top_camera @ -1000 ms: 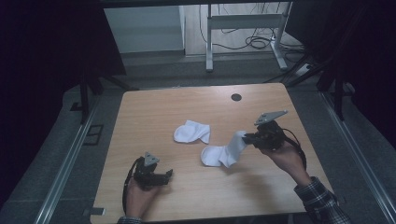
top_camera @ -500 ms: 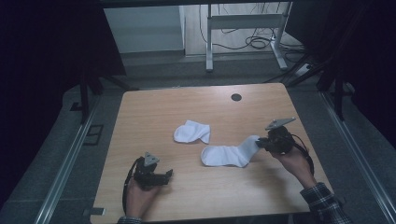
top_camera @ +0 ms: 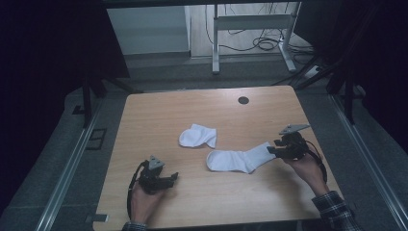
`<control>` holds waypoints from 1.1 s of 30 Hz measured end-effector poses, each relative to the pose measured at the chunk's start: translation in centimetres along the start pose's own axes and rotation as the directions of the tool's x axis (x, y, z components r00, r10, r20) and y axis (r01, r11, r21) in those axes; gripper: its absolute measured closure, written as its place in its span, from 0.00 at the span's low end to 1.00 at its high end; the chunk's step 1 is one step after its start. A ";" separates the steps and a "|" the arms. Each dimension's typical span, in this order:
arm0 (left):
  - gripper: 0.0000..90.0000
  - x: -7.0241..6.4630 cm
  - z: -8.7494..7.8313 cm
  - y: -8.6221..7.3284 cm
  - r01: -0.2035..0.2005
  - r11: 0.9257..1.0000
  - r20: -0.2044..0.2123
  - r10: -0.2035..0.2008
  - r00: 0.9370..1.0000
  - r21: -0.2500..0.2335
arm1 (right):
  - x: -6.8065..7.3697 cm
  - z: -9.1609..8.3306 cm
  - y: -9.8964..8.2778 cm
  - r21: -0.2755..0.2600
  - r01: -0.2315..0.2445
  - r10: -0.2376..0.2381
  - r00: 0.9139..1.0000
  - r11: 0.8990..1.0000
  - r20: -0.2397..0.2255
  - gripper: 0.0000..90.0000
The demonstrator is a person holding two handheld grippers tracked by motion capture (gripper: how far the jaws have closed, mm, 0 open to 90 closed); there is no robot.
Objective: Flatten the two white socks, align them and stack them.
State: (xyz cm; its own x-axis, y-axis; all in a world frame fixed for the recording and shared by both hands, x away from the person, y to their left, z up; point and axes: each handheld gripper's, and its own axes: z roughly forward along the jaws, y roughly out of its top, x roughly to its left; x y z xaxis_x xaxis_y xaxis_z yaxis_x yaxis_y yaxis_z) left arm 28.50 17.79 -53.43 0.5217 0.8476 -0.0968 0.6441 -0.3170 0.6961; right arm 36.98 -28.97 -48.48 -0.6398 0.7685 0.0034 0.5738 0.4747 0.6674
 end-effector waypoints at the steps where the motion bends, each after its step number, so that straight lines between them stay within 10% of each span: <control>1: 0.34 0.0 0.0 0.0 0.000 1.000 0.000 0.000 1.000 0.000 | 0.0 0.2 -0.2 0.000 -0.007 0.007 1.000 1.000 -0.001 0.64; 9: 0.48 -4.1 2.0 5.1 -0.073 0.992 0.128 0.086 0.988 -0.104 | -0.4 1.6 -1.1 -0.007 -0.050 0.050 0.999 0.999 0.017 0.74; 19: 0.49 -6.9 5.7 8.0 -0.137 0.988 0.085 0.143 0.986 -0.072 | -1.2 3.0 -2.0 -0.023 -0.114 0.114 0.993 0.993 0.000 0.67; 27: 0.97 -7.2 7.5 8.1 -0.147 0.989 0.085 0.145 0.986 0.019 | -1.2 3.5 -2.6 -0.020 -0.154 0.153 0.987 0.988 -0.041 0.91; 33: 0.98 -6.8 5.9 7.8 -0.138 0.990 0.081 0.138 0.987 -0.001 | -0.2 2.3 -2.5 -0.043 -0.130 0.128 0.991 0.991 -0.050 0.93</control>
State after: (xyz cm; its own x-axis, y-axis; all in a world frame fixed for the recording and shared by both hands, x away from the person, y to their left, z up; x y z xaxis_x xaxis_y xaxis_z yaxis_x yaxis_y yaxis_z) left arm 33.32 7.05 -51.56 0.6492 0.7584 -0.0574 0.5655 -0.4308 0.7033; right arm 36.82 -29.32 -51.87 -0.5856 0.8008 0.1259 0.6298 0.3517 0.6925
